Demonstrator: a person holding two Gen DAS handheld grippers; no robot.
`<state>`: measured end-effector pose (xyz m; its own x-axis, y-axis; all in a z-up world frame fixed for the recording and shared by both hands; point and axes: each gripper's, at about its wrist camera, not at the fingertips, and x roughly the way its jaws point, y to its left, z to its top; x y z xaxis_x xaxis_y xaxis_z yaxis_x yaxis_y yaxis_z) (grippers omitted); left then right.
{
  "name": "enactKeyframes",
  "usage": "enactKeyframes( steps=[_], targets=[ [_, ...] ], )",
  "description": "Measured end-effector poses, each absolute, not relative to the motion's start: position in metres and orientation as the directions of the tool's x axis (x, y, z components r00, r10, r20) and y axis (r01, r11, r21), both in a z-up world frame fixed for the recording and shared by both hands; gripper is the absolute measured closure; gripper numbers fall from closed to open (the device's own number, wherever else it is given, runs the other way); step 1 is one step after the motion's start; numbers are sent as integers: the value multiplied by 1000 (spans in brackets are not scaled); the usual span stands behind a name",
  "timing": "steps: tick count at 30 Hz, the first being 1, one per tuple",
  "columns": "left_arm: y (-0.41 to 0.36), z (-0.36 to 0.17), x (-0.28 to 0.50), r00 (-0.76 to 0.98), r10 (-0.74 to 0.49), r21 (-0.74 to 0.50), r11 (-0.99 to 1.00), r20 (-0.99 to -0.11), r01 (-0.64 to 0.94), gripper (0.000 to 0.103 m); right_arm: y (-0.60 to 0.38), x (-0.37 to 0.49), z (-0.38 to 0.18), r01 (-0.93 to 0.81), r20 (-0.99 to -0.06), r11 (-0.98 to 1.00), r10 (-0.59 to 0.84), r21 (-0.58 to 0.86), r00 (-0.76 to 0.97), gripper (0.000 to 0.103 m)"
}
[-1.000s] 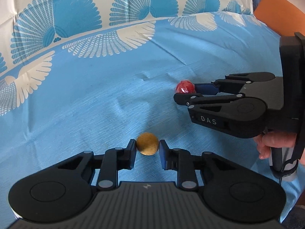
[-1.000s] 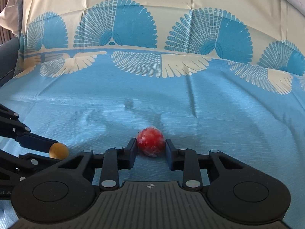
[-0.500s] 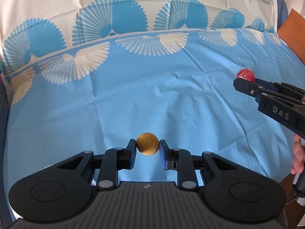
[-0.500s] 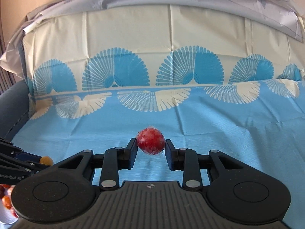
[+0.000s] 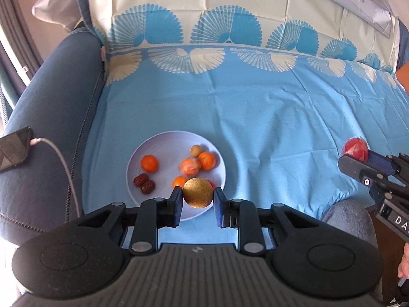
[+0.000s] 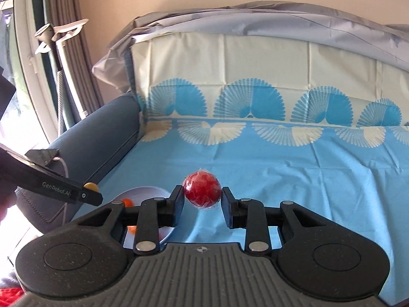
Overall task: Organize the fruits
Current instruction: 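Carry the yellow fruit and wrapped red plum over the plate with both tools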
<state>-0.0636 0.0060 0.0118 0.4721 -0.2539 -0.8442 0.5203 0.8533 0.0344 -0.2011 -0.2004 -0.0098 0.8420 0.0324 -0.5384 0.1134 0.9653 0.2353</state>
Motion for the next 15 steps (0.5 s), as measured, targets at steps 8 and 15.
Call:
enactKeyframes(
  steps=[8,15],
  targets=[
    [71,18,-113,483,-256,9,877,-837,480,75,-124,-235,-1,-2,-574,968,150,251,805,70],
    [98,16,-135,494,-263,-11,890,-828,455,75,-89,-248,5,-87,-590,976,191,201,784,70]
  ],
)
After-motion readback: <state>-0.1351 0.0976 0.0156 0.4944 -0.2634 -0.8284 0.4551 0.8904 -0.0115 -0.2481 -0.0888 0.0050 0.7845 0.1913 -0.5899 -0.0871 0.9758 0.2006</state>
